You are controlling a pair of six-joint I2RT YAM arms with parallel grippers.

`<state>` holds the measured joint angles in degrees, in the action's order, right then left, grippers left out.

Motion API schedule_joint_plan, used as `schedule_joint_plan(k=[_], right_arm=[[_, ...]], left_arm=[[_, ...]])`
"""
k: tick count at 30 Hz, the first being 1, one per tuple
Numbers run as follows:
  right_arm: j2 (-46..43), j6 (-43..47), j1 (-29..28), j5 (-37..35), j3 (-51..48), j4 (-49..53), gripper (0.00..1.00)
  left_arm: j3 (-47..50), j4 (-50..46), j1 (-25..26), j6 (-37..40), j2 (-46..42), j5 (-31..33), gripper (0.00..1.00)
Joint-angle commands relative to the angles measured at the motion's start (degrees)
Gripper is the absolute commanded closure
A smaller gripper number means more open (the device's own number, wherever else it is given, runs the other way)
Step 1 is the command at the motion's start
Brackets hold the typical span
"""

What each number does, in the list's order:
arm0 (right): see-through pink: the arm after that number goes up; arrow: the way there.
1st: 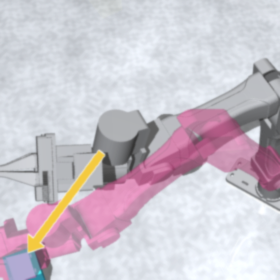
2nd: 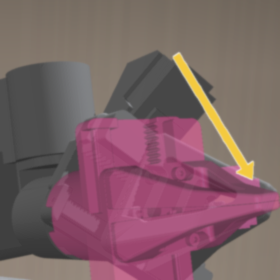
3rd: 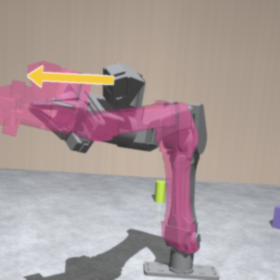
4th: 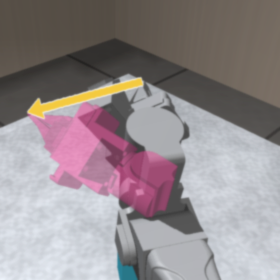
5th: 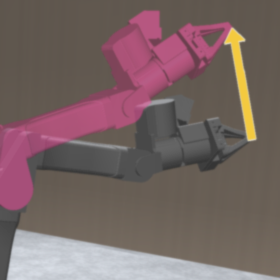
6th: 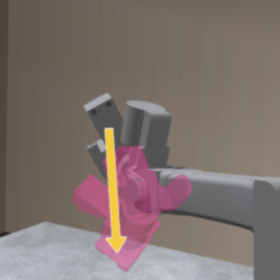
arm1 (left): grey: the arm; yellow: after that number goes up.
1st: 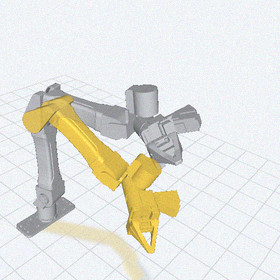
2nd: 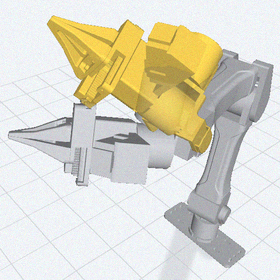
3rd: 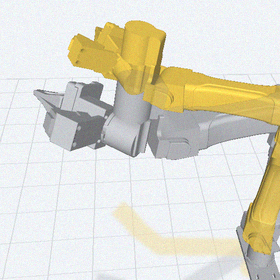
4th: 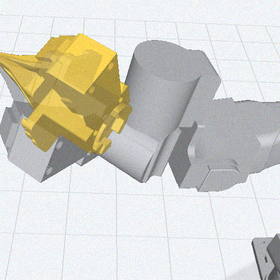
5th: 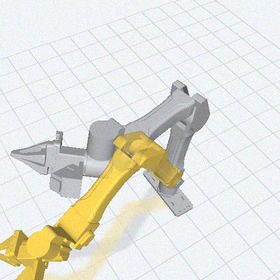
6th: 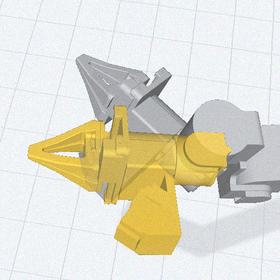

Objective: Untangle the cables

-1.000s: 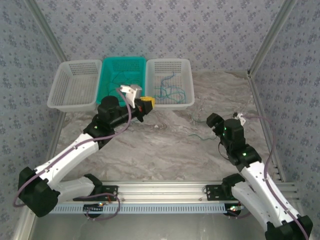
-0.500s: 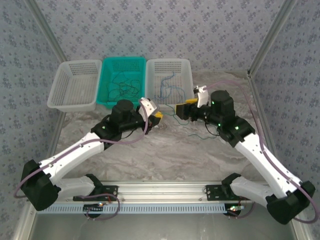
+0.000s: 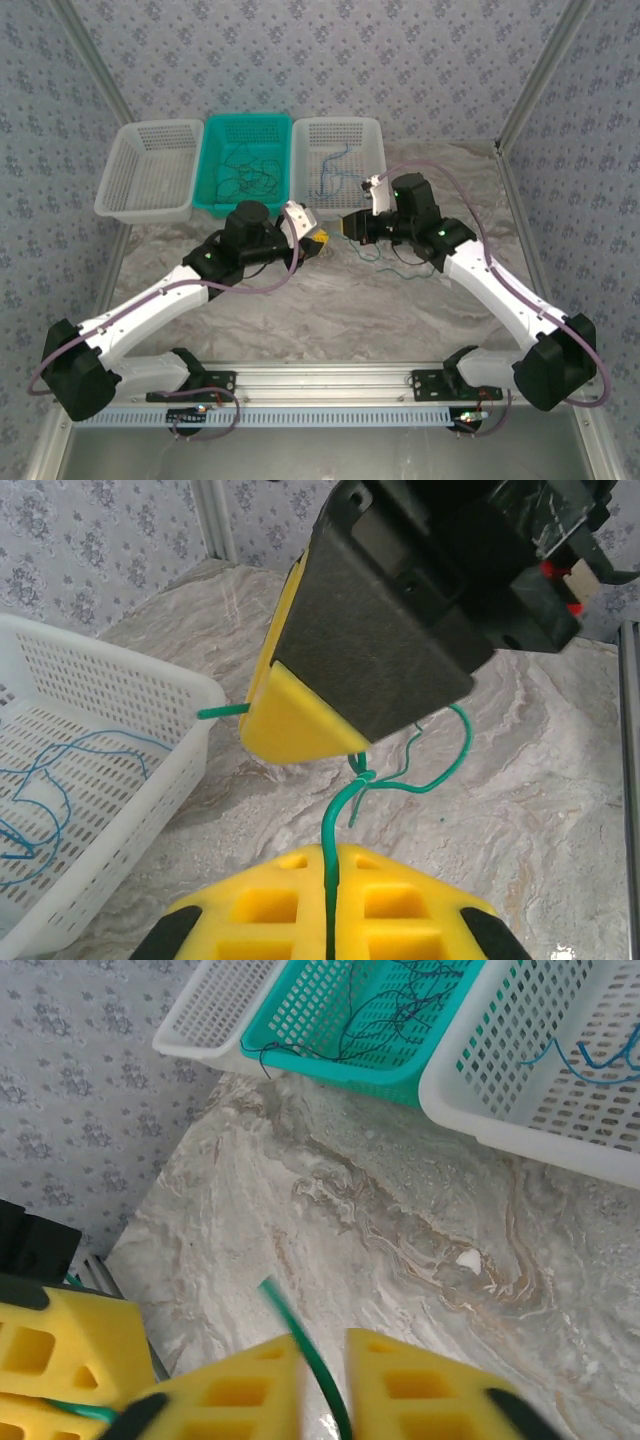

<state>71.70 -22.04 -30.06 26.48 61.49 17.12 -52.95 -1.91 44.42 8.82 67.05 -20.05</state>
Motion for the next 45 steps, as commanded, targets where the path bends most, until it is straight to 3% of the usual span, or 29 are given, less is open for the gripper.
schedule_joint_plan(k=[1, 7, 11, 14, 16, 22, 27, 28, 30, 31, 32, 39, 45], right_arm=[[-1.74, -4.09, 1.54, -4.57, -0.9, -3.18, 1.0], [-12.51, -16.31, 12.47, -16.37, -11.09, -7.4, 1.0], [-20.73, -23.47, 21.33, -23.23, -18.66, -5.68, 1.0], [-24.88, -27.02, 25.73, -23.22, -23.04, -5.49, 1.0], [-25.47, -27.57, 26.31, -22.11, -24.14, -5.55, 1.0], [-25.45, -28.53, 26.0, -21.22, -24.78, -6.23, 1.0], [-23.8, -23.57, 21.16, -12.43, -24.05, -17.99, 1.0], [-23.21, -21.0, 19.36, -11.43, -23.08, -18.9, 0.93], [-22.03, -16.6, 16.3, -10.16, -20.8, -18.44, 0.61], [-21.64, -14.99, 15.19, -10.05, -19.59, -17.47, 0.4], [-21.61, -14.52, 14.48, -10.38, -18.84, -16.77, 0.32], [-25.6, -12.34, 13.98, -14.82, -21.12, -13.82, 0.12], [-27.31, -12.08, 14.49, -15.33, -22.39, -9.83, 0.08]], left_arm=[[-1.18, -0.04, 0.46, 0.15, -2.06, 2.74, 1.0], [-1.51, -5.64, -1.6, -6.91, -3.37, 19.21, 1.0], [0.95, -7.08, -8.28, -14.69, -6.44, 21.62, 1.0], [4.22, -6.14, -14.46, -20.22, -8.98, 19.15, 1.0], [5.63, -5.17, -17.06, -22.11, -9.85, 16.1, 1.0], [5.5, -3.33, -17.53, -22.86, -10.25, 13.77, 1.0], [2.25, -1.34, -19.28, -23.78, -9.03, 12.86, 1.0], [0.63, -1.55, -20.3, -23.76, -7.97, 12.68, 1.0], [-2.61, -1.78, -23.05, -23.76, -5.86, 12.56, 1.0], [-4.3, -1.59, -25.0, -24.0, -4.57, 12.19, 1.0], [-6.02, -1.2, -27.01, -24.28, -3.21, 11.44, 1.0], [-15.58, 1.42, -41.46, -29.38, 6.3, 6.71, 1.0], [-21.67, 0.11, -52.22, -28.25, 14.16, 9.84, 1.0]])
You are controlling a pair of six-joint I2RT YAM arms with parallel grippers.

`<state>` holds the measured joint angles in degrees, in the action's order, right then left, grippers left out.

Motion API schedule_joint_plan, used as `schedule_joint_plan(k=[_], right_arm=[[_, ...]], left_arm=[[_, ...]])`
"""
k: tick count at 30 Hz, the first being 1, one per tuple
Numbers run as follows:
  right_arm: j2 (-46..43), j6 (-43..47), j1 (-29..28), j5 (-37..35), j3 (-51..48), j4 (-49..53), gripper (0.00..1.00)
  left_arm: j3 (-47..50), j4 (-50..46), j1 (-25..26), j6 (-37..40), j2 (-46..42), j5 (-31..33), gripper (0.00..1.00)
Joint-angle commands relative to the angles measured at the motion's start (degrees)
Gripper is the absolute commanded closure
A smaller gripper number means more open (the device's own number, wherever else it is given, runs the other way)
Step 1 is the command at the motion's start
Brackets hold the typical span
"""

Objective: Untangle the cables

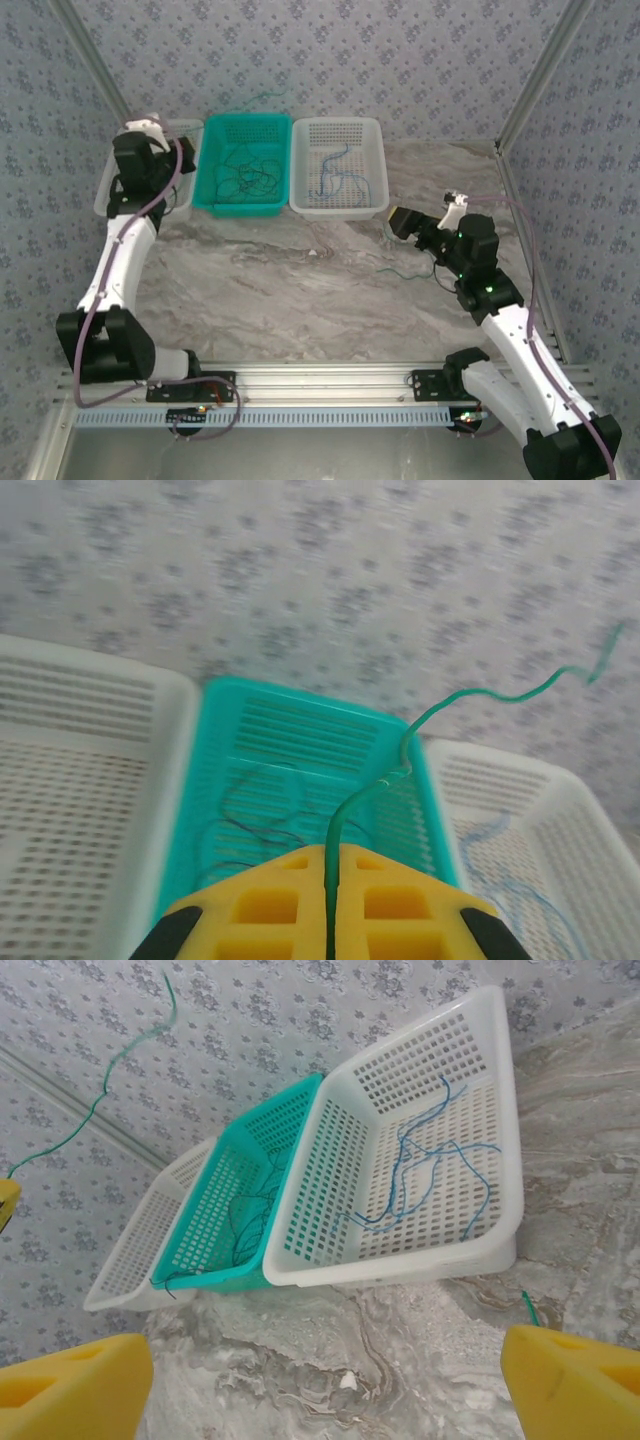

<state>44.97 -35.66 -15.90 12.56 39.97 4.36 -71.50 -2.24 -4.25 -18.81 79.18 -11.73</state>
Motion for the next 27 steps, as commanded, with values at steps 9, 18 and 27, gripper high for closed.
schedule_joint_plan(k=[9, 18, 27], right_arm=[[-0.7, 1.02, 0.58, -1.92, -1.88, 1.74, 0.08], [-0.84, 0.51, 0.59, -1.57, -0.64, 2.52, 0.08], [-1.31, 0.01, 0.48, -2.4, -1.26, 2.67, 0.08]], left_arm=[[-9.24, -3.59, -14.57, 5.46, 15.29, 2.38, 1.0], [-13.19, -6.14, -17.07, 10.45, 24.79, 5.0, 0.66], [-10.64, 2.1, -17.64, 0.36, 16.64, 0.7, 0.14]])
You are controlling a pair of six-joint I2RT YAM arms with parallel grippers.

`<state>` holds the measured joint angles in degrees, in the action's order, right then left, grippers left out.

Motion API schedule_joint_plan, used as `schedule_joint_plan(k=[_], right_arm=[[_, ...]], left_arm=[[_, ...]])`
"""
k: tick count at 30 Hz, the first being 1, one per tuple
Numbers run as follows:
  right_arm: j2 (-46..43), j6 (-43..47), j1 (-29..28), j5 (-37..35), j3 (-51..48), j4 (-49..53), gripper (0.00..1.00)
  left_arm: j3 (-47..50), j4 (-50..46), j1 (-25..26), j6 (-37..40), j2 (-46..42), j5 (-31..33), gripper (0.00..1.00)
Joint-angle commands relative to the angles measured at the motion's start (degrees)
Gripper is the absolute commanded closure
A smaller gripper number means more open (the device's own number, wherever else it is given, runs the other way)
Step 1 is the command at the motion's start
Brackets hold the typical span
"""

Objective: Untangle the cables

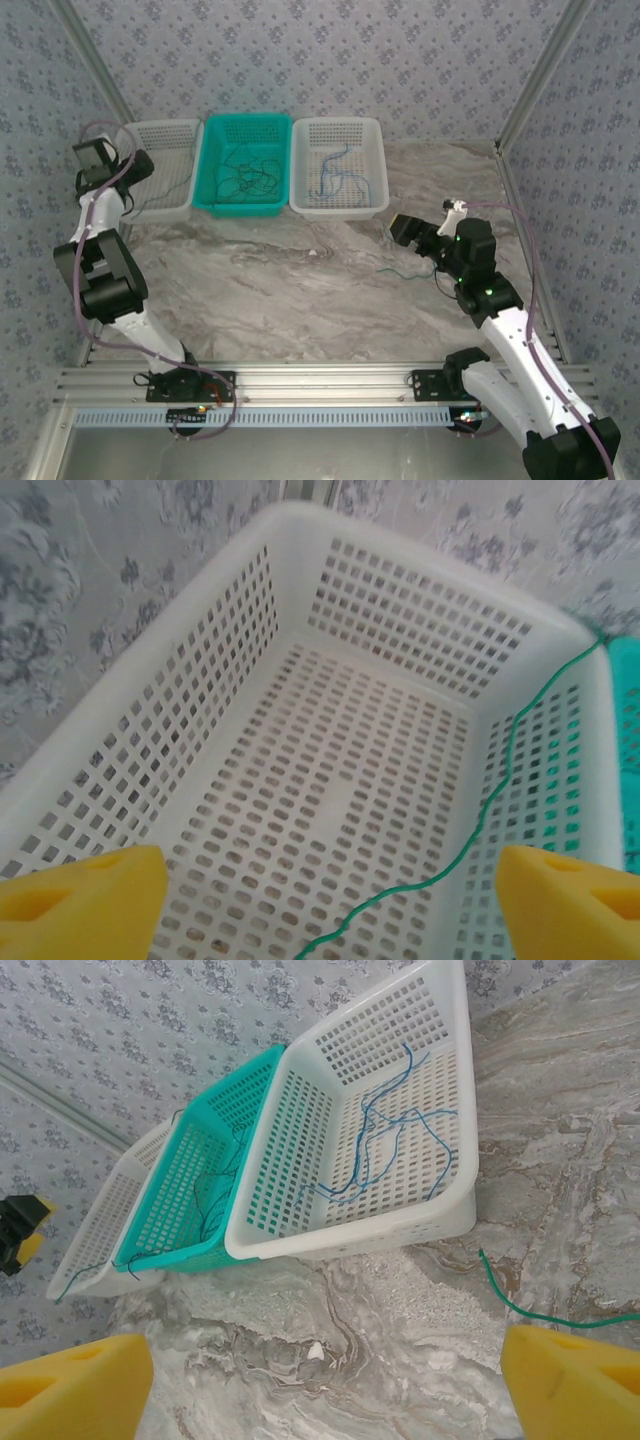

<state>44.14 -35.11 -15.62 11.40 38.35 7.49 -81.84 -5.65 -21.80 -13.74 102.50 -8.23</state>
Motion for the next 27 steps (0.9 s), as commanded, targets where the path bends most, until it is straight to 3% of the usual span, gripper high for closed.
schedule_joint_plan(k=[1, 6, 9, 16, 21, 27], right_arm=[[-0.17, -0.53, 0.23, -1.67, 0.08, -0.96, 0.08], [2.72, -5.12, 0.27, -5.83, -0.36, -1.02, 0.08], [5.62, -6.78, 0.83, -10.01, 1.42, 4.37, 0.08], [12.99, -8.82, 5.54, -11.2, 2.8, 14.49, 0.08], [20.37, -24.36, 9.76, -17.62, 1.97, 24.23, 0.07], [30.94, -23.14, 8.97, -9.81, 1.37, 22.45, 0.1]], left_arm=[[0.62, 6.95, 0.13, -6.76, -8.78, -4.25, 0.14], [5.66, 9.25, 5.44, -13.85, -19.78, -4.62, 0.15], [10.49, 10.83, 11.67, -15.52, -26.72, -3.5, 0.16], [18.48, 9.26, 34.48, -8.66, -38.34, 0.06, 0.16], [25.91, 9.77, 51.44, -5.79, -41.61, 7.81, 0.16], [34.96, 15.03, 65.51, -7.85, -40.39, 11.17, 0.16]])
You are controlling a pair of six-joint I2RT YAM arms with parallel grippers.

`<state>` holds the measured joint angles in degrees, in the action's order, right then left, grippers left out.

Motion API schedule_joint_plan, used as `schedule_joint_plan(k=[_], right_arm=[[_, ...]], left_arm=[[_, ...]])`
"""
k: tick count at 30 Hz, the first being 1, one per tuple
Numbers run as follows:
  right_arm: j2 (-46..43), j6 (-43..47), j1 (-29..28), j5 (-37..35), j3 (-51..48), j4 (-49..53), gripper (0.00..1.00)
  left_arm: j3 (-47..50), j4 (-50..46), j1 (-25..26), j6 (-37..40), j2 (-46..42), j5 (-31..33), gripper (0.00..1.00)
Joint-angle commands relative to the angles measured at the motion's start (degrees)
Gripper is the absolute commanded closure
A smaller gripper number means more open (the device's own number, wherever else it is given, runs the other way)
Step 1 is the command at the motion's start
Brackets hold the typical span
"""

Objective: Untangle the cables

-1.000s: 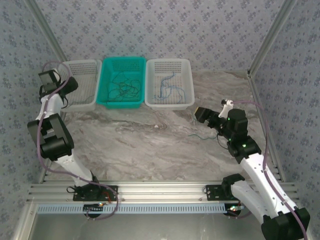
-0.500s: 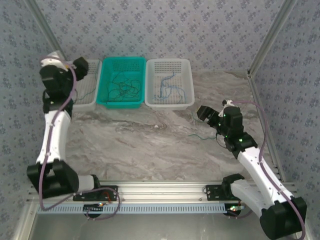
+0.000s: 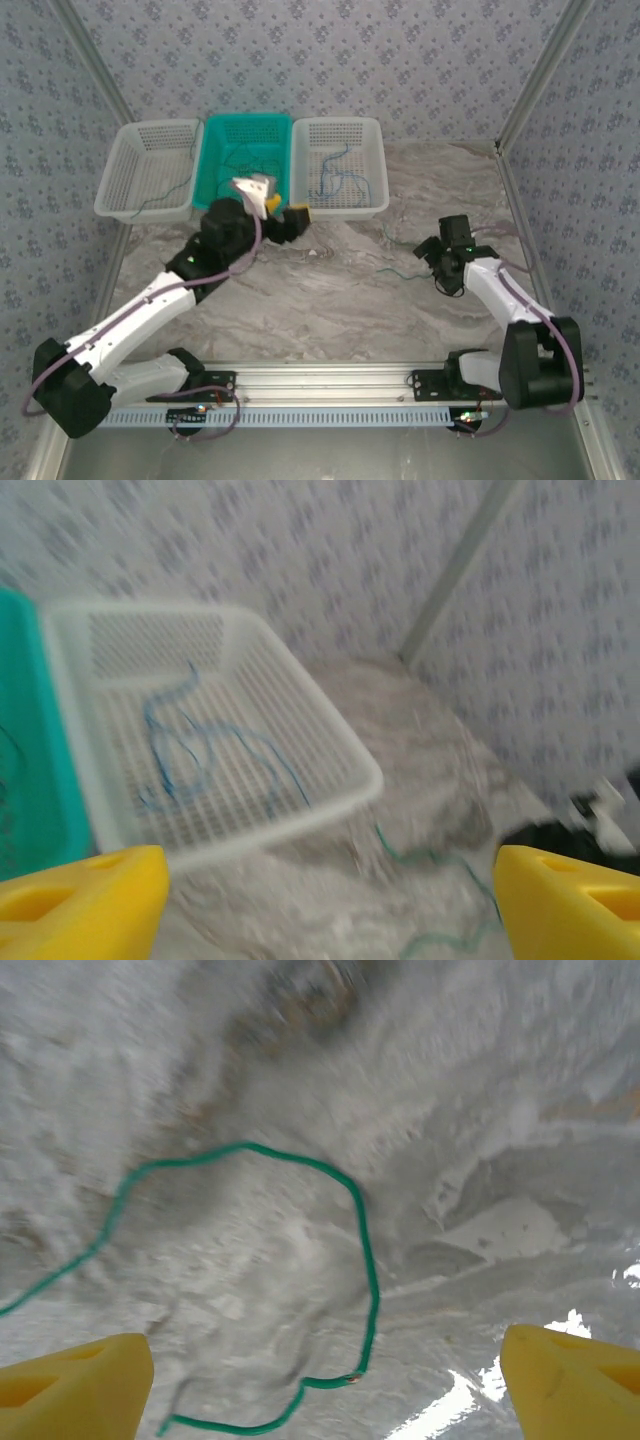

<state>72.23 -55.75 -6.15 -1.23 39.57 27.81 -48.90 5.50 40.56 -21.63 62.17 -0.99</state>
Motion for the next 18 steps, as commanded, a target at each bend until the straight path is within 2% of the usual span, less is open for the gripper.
schedule_joint_plan(k=[1, 4, 6, 8, 9, 12, 15, 18], right_arm=[[4.29, -2.35, -0.93, 3.07, 0.52, 2.07, 0.12], [6.78, -3.82, -2.82, 0.65, 1.25, 2.37, 0.15], [8.0, -5.64, -3.87, 0.8, 0.79, 0.49, 0.23], [9.58, -7.53, -4.4, 0.55, 0.51, -0.38, 0.43], [10.28, -8.18, -4.44, -0.23, 0.75, 0.0, 0.46], [11.44, -8.44, -4.45, -3.88, 1.27, 1.61, 0.72], [9.83, -5.73, -4.44, -5.2, 1.32, 1.65, 0.86], [3.96, -1.26, -4.93, -7.51, 1.18, 1.18, 1.0]], left_arm=[[2.93, 4.35, 4.32, -0.45, 0.16, 4.3, 0.16], [5.01, 4.96, 5.56, -1.64, 0.49, 4.97, 0.16], [5.6, 4.5, 5.63, -1.76, 0.49, 5.26, 0.16], [5.7, 3.98, 5.65, -1.28, 0.38, 5.73, 0.16], [5.54, 3.63, 5.66, -0.99, 0.31, 5.95, 0.16], [4.76, 2.16, 5.64, -0.35, 0.29, 7.32, 0.16], [3.59, -0.08, 5.61, -0.09, 0.75, 7.86, 0.16], [3.3, -0.05, 5.63, 0.24, 0.84, 6.6, 0.15]])
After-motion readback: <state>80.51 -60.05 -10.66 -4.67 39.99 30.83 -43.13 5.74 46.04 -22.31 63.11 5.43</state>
